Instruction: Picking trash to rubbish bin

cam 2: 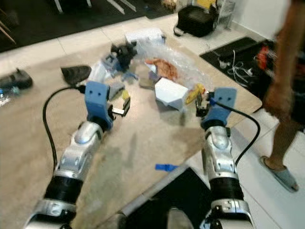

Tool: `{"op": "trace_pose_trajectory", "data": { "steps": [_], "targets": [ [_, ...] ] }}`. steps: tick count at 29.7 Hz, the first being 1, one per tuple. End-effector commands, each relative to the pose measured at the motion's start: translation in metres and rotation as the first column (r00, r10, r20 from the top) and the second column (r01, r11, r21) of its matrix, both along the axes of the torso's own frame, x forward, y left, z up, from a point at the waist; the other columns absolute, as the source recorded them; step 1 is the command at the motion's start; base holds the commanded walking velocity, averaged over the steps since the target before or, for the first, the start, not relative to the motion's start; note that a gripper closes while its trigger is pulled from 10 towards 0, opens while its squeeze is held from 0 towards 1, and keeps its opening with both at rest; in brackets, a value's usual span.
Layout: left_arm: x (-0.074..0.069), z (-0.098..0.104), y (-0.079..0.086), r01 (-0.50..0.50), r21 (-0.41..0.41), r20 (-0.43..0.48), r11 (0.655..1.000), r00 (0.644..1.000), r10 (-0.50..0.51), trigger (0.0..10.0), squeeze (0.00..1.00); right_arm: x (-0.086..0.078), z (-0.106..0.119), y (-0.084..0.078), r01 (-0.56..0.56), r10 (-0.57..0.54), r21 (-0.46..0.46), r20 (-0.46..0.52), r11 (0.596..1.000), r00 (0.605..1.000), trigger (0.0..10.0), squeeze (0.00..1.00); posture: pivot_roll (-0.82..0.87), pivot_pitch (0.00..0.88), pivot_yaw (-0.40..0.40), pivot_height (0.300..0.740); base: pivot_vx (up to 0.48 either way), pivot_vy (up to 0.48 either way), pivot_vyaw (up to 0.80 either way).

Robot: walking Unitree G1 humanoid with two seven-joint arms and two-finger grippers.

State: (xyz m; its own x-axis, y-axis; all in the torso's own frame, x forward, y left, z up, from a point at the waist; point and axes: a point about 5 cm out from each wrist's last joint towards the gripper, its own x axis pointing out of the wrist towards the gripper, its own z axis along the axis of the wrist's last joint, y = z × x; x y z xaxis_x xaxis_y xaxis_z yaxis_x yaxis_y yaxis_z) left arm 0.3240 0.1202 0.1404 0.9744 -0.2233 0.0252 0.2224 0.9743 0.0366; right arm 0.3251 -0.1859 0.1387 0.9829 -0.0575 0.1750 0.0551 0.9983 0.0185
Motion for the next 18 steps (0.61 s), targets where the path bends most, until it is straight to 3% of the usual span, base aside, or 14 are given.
{"op": "trace_pose_trajectory", "data": {
  "steps": [1, 7, 8, 13, 14, 17, 18],
  "targets": [
    [-0.002, -0.004, -0.001, 0.010, 0.004, -0.009, 1.000, 1.000, -0.010, 10.0, 0.00, -0.002, -0.001, -0.003, 0.019, -0.019, 0.003, 0.000, 1.000, 1.000, 10.0, 0.00, -0.08, 0.051, 0.010, 0.740, 0.000, 0.000, 0.00],
    [-0.003, -0.004, -0.001, 0.015, 0.012, -0.004, 1.000, 1.000, -0.015, 10.0, 0.00, -0.003, 0.002, -0.010, 0.030, -0.030, 0.019, 0.030, 0.999, 0.999, 10.0, 0.02, -0.08, 0.047, 0.011, 0.740, 0.000, 0.000, 0.00],
    [-0.003, -0.004, -0.001, 0.016, 0.015, -0.002, 1.000, 1.000, -0.016, 10.0, 0.00, -0.003, 0.004, -0.011, 0.019, -0.020, 0.018, 0.043, 1.000, 0.999, 10.0, 1.00, -0.08, 0.046, 0.013, 0.740, 0.000, 0.000, 0.00],
    [-0.003, -0.002, 0.001, 0.011, 0.018, 0.010, 1.000, 1.000, -0.011, 10.0, 0.00, 0.003, 0.008, -0.010, -0.080, 0.079, 0.029, 0.039, 0.996, 0.996, 10.0, 1.00, -0.08, 0.043, 0.019, 0.740, 0.000, 0.000, 0.00],
    [-0.002, -0.001, 0.000, 0.011, 0.017, 0.014, 1.000, 1.000, -0.011, 10.0, 0.00, 0.007, 0.006, -0.009, -0.156, 0.156, 0.010, 0.010, 0.988, 0.988, 10.0, 1.00, -0.08, 0.041, 0.020, 0.740, 0.000, 0.000, 0.00],
    [-0.001, 0.000, 0.000, 0.012, 0.016, 0.017, 1.000, 1.000, -0.012, 10.0, 0.00, 0.009, 0.006, -0.008, -0.199, 0.199, -0.008, -0.013, 0.980, 0.980, 10.0, 1.00, -0.08, 0.039, 0.020, 0.740, 0.000, 0.000, 0.00],
    [-0.001, 0.001, -0.001, 0.014, 0.014, 0.019, 1.000, 1.000, -0.014, 10.0, 0.00, 0.013, 0.005, -0.005, -0.263, 0.262, -0.038, -0.043, 0.964, 0.964, 10.0, 1.00, -0.08, 0.038, 0.019, 0.740, 0.000, 0.000, 0.00]
  ]
}}
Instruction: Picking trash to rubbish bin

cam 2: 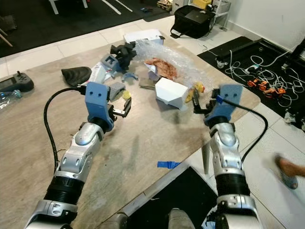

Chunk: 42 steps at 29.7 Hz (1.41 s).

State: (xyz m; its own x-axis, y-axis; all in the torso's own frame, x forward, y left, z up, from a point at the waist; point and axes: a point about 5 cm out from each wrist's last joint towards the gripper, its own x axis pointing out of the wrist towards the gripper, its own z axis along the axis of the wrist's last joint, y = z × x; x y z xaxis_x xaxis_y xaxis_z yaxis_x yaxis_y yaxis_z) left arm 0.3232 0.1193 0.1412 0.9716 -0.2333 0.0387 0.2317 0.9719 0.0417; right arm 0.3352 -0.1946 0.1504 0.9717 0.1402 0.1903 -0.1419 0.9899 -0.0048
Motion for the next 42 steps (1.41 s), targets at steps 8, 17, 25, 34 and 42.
{"op": "trace_pose_trajectory", "data": {
  "steps": [8, 17, 25, 34, 42],
  "targets": [
    [-0.002, -0.001, -0.002, 0.013, 0.022, -0.001, 1.000, 1.000, -0.013, 10.0, 0.00, 0.015, -0.011, 0.009, -0.208, 0.195, -0.068, -0.159, 0.976, 0.968, 10.0, 1.00, -0.07, 0.052, 0.017, 0.740, 0.000, 0.000, 0.00],
    [-0.006, 0.002, -0.004, 0.074, -0.010, 0.019, 0.997, 0.997, -0.074, 10.0, 0.00, 0.025, 0.009, 0.029, -0.370, 0.360, -0.089, -0.107, 0.925, 0.927, 10.0, 0.01, -0.06, 0.064, 0.015, 0.740, 0.000, 0.000, 0.00],
    [-0.025, 0.010, -0.031, 0.417, -0.067, 0.075, 0.906, 0.908, -0.412, 10.0, 0.00, 0.033, -0.001, 0.026, -0.369, 0.336, -0.190, -0.186, 0.910, 0.923, 10.0, 0.00, -0.06, 0.081, 0.017, 0.740, 0.000, 0.000, 0.00],
    [-0.034, 0.013, -0.042, 0.535, -0.036, 0.087, 0.844, 0.843, -0.530, 10.0, 0.00, 0.037, 0.000, 0.021, -0.347, 0.304, -0.260, -0.193, 0.901, 0.933, 10.0, 0.00, -0.05, 0.097, 0.023, 0.740, 0.000, 0.000, 0.00],
    [-0.034, 0.012, -0.038, 0.538, -0.036, 0.078, 0.842, 0.842, -0.534, 10.0, 0.00, 0.039, -0.003, 0.027, -0.413, 0.356, -0.299, -0.227, 0.861, 0.907, 10.0, 0.00, -0.05, 0.115, 0.024, 0.740, 0.000, 0.000, 0.00]
  ]
}}
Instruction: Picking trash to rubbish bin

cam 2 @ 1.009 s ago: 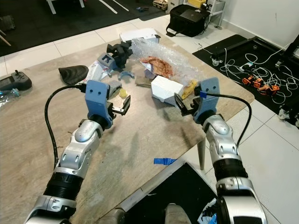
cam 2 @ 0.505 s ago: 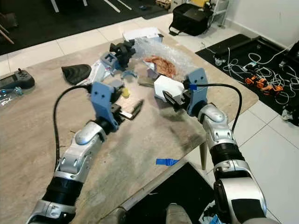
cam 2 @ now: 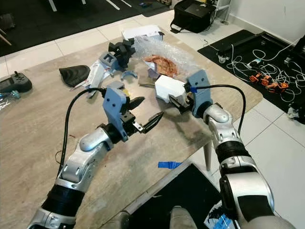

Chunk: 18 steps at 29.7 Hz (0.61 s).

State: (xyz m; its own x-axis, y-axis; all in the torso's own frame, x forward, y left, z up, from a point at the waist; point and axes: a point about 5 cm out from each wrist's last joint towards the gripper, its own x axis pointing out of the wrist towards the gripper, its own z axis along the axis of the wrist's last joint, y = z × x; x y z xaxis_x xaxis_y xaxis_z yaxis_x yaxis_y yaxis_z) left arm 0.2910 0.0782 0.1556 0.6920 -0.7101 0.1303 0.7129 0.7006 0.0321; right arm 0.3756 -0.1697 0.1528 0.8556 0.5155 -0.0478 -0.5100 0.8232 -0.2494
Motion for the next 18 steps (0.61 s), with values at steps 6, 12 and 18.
{"op": "trace_pose_trajectory", "data": {
  "steps": [6, 12, 18],
  "targets": [
    [-0.002, -0.004, 0.004, -0.001, 0.011, -0.016, 1.000, 1.000, 0.001, 10.0, 0.00, 0.000, -0.010, 0.005, -0.045, 0.042, -0.053, -0.051, 0.998, 0.998, 10.0, 0.00, -0.05, 0.122, 0.022, 0.740, 0.000, 0.000, 0.00],
    [-0.003, -0.005, 0.003, -0.004, 0.018, -0.023, 1.000, 1.000, 0.004, 10.0, 0.00, -0.002, -0.019, 0.007, -0.046, 0.042, -0.036, -0.103, 0.998, 0.994, 4.0, 0.00, -0.05, 0.127, 0.022, 0.740, 0.000, 0.000, 0.00],
    [-0.004, -0.006, 0.003, -0.004, 0.019, -0.024, 1.000, 1.000, 0.005, 10.0, 0.00, -0.002, -0.021, 0.007, -0.040, 0.038, -0.018, -0.110, 0.999, 0.993, 0.0, 0.00, -0.05, 0.129, 0.025, 0.740, 0.000, 0.000, 0.00]
  ]
}}
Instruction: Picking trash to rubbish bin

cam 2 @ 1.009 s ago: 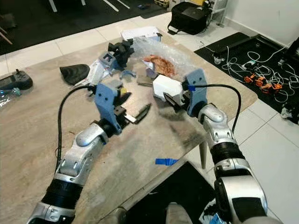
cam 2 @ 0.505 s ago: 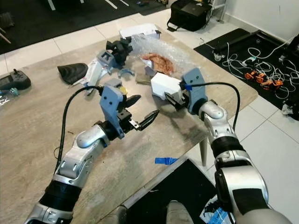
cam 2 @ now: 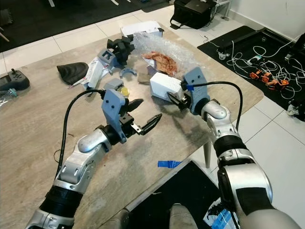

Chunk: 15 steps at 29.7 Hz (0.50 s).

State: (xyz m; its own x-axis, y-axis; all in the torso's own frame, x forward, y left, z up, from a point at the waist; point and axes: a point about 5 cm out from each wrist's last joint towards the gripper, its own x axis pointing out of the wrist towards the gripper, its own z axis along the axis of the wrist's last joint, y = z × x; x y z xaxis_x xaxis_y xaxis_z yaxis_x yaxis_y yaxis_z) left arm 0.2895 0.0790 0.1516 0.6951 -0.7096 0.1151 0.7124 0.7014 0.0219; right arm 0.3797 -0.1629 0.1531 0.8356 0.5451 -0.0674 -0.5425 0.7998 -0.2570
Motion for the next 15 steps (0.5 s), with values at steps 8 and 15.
{"op": "trace_pose_trajectory", "data": {
  "steps": [8, 15],
  "targets": [
    [-0.0019, -0.0023, 0.0002, 0.001, 0.020, -0.010, 1.000, 1.000, -0.001, 10.0, 0.00, -0.0066, -0.0227, 0.0018, -0.013, 0.015, 0.017, -0.108, 1.000, 0.994, 0.0, 0.00, -0.05, 0.128, 0.026, 0.740, 0.000, 0.000, 0.00],
    [-0.0020, -0.0029, 0.0007, 0.002, 0.025, -0.011, 1.000, 1.000, -0.002, 10.0, 0.00, -0.0088, -0.0263, 0.0049, -0.021, 0.029, 0.073, -0.118, 0.997, 0.993, 0.0, 0.00, -0.04, 0.117, 0.026, 0.740, 0.000, 0.000, 0.00]
  ]
}}
